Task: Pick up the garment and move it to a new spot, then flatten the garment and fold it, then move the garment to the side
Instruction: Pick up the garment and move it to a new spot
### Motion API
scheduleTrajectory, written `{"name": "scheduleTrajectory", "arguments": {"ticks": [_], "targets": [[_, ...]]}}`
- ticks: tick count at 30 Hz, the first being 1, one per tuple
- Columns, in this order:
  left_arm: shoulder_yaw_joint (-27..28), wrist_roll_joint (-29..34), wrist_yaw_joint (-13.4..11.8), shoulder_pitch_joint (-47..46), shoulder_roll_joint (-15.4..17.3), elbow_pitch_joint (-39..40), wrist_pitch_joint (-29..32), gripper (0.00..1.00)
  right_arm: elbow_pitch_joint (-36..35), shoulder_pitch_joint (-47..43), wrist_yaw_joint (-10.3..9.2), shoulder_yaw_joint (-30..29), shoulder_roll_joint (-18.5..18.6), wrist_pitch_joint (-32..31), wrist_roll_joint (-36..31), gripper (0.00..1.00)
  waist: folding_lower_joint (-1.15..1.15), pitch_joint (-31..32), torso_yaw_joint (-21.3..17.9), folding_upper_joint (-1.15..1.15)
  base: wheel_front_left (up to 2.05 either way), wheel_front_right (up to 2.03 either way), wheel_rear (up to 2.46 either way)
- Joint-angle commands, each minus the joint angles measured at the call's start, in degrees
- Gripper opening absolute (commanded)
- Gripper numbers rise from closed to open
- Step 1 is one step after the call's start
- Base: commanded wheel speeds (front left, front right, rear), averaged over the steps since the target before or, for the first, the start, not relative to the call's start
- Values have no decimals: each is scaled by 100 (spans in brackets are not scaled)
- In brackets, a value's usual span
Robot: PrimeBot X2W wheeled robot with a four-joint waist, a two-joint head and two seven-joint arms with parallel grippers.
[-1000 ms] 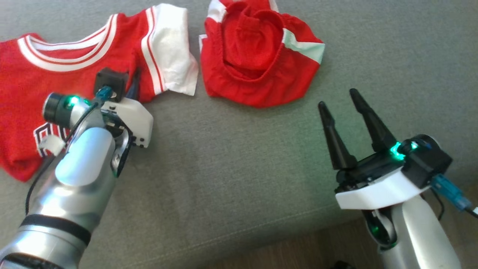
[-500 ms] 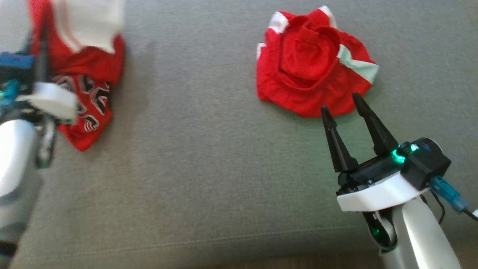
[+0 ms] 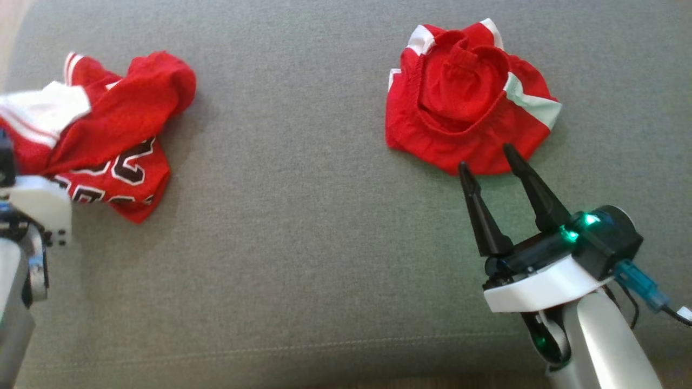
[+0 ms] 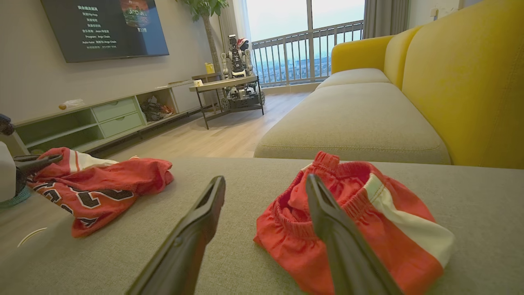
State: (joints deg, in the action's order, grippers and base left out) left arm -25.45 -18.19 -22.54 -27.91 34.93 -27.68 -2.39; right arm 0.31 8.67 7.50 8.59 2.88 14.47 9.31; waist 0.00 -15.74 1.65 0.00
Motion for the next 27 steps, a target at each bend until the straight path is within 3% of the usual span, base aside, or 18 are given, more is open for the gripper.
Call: {"name": "scheduleTrajectory", "arguments": {"ticks": [1, 6, 10, 13, 20, 27], "targets": [[381, -76, -101, -200, 210, 128, -170, 100, -161, 69, -1, 157, -1, 52, -20, 100, 0, 32, -31, 0, 0, 0, 0], [623, -316, -238, -26, -3, 400, -723, 100, -139, 29, -1, 109, -1, 52, -42, 100, 0, 189, -41, 0, 0, 0, 0], [1102, -1084, -48, 343, -450, 1073, -1063, 100, -80, -11, -1, 90, -1, 52, 42, 100, 0, 406, -39, 0, 0, 0, 0], [1262, -1313, 81, 707, -681, 1706, -1192, 100, 26, 20, -1, 104, -1, 52, 23, 100, 0, 571, -56, 0, 0, 0, 0], [1326, -1166, 248, 1737, -1316, 3148, -1257, 100, 125, 42, -1, 9, -1, 52, -291, 100, 0, 908, -112, 0, 0, 0, 0], [1416, -432, 776, 2837, -2112, 3578, -1259, 100, 265, -313, -1, -203, -1, 52, -307, 100, 0, 1342, -187, 0, 0, 0, 0]]}}
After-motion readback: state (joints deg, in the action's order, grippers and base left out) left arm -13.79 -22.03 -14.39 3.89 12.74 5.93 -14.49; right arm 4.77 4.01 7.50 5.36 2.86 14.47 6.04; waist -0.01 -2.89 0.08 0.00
